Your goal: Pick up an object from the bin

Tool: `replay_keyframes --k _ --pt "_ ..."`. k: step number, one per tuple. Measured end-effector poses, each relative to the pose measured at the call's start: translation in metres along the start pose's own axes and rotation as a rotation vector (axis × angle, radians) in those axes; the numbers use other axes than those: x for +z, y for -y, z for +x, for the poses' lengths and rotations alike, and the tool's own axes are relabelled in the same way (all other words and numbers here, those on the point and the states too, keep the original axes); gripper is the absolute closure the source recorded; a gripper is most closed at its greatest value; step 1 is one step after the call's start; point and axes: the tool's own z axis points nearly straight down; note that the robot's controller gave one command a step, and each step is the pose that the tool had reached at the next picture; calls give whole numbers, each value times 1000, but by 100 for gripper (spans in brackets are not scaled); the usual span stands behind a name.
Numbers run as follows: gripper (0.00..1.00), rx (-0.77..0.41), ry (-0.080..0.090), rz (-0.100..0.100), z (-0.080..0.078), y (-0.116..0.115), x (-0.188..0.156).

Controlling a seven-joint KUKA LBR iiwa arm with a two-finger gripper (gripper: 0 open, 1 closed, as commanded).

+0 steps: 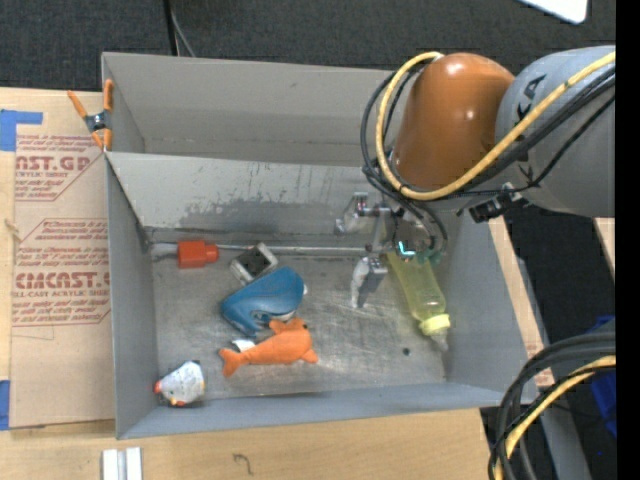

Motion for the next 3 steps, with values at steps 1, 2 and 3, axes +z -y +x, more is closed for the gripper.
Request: replay_keyframes --k 1,2,3 --pt "0 0 7 0 -2 0 -4" --pt "0 -60 12 1 -9 -57 40" --pt "0 -29 2 -3 1 -87 60"
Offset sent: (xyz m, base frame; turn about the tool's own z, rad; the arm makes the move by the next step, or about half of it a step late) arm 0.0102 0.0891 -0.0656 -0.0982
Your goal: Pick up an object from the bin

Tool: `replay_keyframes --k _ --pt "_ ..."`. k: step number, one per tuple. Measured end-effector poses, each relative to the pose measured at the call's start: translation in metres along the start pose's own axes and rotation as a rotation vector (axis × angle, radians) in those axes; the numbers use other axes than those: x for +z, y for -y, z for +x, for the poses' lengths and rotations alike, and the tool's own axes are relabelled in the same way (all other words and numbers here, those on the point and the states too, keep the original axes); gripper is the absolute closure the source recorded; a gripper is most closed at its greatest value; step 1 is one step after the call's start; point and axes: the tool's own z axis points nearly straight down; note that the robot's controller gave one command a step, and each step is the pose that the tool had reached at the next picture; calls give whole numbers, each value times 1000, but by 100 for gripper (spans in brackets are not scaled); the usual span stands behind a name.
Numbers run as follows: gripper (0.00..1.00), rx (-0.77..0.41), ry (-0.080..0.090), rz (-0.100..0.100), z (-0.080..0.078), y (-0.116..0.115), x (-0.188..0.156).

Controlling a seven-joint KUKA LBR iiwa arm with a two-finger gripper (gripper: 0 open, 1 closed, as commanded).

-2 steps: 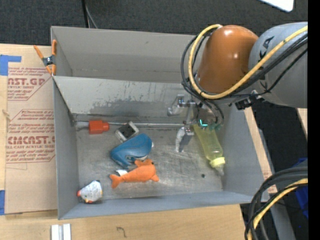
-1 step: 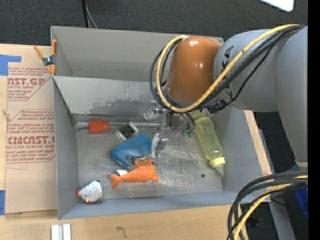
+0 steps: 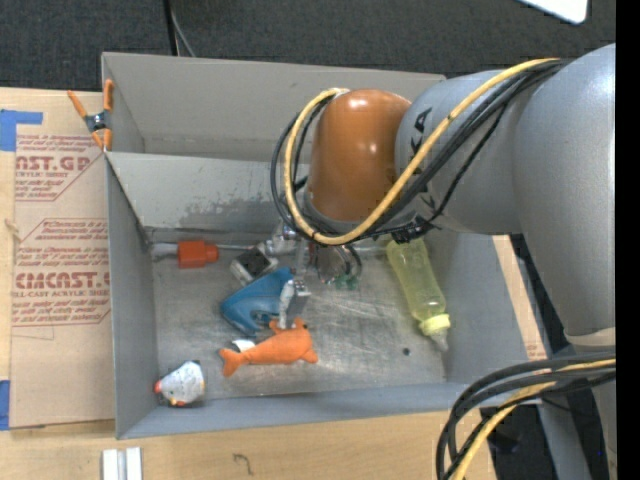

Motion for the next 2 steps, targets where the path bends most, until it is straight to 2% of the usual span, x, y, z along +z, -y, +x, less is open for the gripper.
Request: replay_keyframes --k 1,2 --pt "100 96 23 -5 -2 11 61" --pt "100 96 24 -5 -2 11 61"
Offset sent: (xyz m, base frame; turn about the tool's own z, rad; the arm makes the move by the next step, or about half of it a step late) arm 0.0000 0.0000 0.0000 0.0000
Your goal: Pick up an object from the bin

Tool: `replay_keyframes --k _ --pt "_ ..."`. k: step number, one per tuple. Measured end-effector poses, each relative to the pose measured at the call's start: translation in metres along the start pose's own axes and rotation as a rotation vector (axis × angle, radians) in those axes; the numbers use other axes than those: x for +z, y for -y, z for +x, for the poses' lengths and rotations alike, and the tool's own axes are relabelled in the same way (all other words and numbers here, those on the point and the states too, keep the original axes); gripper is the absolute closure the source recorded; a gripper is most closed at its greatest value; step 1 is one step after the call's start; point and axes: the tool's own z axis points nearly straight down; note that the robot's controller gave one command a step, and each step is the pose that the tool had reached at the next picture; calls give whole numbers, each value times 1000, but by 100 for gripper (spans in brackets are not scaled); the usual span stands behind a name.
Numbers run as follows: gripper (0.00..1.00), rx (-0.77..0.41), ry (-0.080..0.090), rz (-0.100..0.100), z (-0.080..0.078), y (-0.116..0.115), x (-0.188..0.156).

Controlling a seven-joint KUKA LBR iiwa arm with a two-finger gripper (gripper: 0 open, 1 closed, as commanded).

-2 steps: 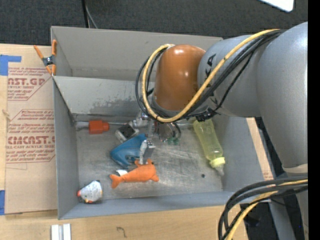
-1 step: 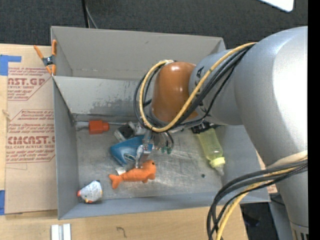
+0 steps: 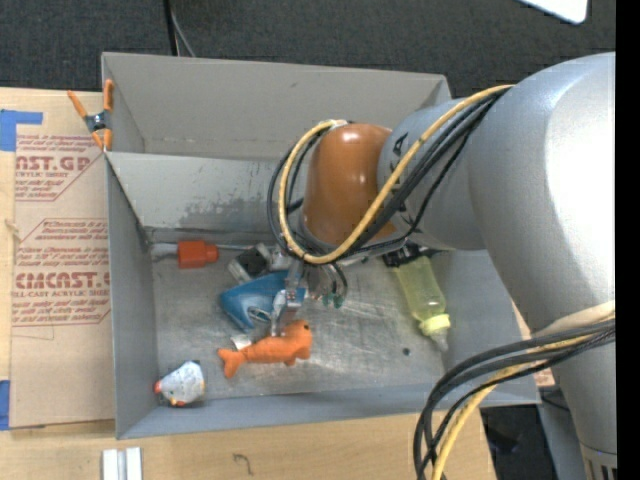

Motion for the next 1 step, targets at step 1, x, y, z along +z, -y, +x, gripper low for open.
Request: replay_keyframes --k 1 --pt "100 0 -19 9 -1 -17 -146"
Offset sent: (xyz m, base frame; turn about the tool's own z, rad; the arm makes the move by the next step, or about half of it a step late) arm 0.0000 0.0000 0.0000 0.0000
